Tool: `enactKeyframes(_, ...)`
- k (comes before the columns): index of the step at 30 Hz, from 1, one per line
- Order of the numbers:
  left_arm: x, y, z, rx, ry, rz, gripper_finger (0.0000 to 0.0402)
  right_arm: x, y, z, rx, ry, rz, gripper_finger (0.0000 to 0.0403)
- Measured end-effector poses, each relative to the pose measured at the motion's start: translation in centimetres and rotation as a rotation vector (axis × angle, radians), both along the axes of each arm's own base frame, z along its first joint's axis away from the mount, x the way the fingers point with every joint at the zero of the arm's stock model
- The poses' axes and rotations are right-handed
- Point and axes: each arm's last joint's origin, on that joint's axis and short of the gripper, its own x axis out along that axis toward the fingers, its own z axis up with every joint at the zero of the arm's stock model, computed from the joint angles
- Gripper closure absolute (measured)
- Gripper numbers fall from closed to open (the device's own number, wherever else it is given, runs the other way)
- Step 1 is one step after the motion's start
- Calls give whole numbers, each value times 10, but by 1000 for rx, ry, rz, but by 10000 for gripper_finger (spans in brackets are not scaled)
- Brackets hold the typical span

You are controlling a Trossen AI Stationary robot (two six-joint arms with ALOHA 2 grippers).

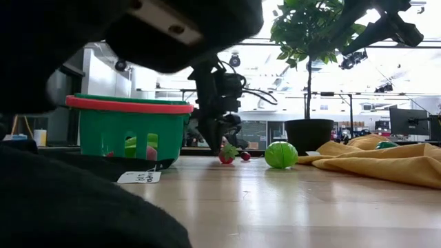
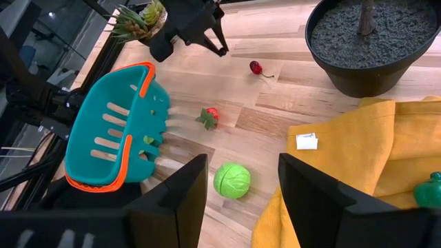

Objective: Pick and placing Produce into tupperware
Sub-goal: Put the blueberry in the green basket

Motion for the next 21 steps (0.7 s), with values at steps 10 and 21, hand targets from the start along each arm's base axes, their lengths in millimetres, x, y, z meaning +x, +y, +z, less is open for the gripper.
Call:
enactKeyframes(10,4,3,23,16,-33,12,361,0,0,0,0,0,0,234)
enactKeyframes(21,-8,-6,62,25,-36,43,360,0,0,0,3,1,2,234)
